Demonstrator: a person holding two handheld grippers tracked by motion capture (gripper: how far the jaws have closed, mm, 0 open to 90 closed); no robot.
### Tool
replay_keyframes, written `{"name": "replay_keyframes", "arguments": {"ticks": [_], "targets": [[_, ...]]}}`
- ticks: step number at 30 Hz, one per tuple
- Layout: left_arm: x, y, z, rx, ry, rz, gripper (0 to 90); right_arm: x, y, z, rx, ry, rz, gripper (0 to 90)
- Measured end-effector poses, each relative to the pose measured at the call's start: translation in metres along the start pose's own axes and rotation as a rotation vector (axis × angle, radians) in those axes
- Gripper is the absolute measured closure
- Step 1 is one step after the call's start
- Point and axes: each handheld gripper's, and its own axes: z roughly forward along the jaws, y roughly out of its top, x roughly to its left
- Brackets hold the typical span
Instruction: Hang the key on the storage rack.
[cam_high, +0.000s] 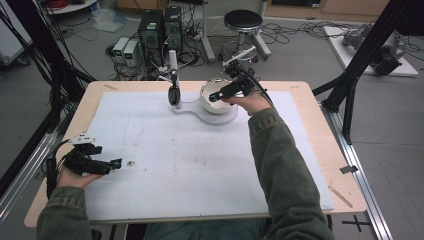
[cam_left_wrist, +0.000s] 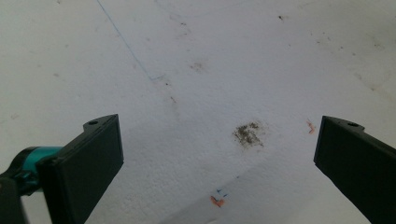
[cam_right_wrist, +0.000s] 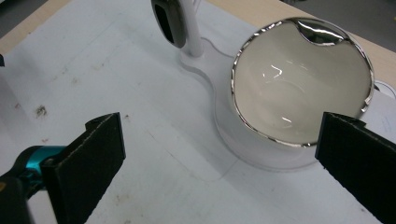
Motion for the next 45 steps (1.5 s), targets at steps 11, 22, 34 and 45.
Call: {"name": "replay_keyframes", "arguments": {"ticks": [11,22,34,45], "targets": [[-0.002,0.0,0.0,0.008,-0.014,-0.006,1.8,-0.01,-0.038,-0.023,-0.052,-0.035,0.022,0.6],[-0.004,-0.001,0.0,0.01,-0.015,-0.006,1.8,-0.021,-0.088,-0.035,-0.045,-0.042,0.033,0.6],[-0.004,-0.002,0.001,0.012,-0.01,-0.001,1.8,-0.031,-0.136,-0.042,-0.035,-0.051,0.072,0.6],[-0.005,-0.003,0.003,0.02,-0.009,-0.004,1.8,-0.047,-0.178,-0.051,-0.054,-0.082,0.13,0.6]]}}
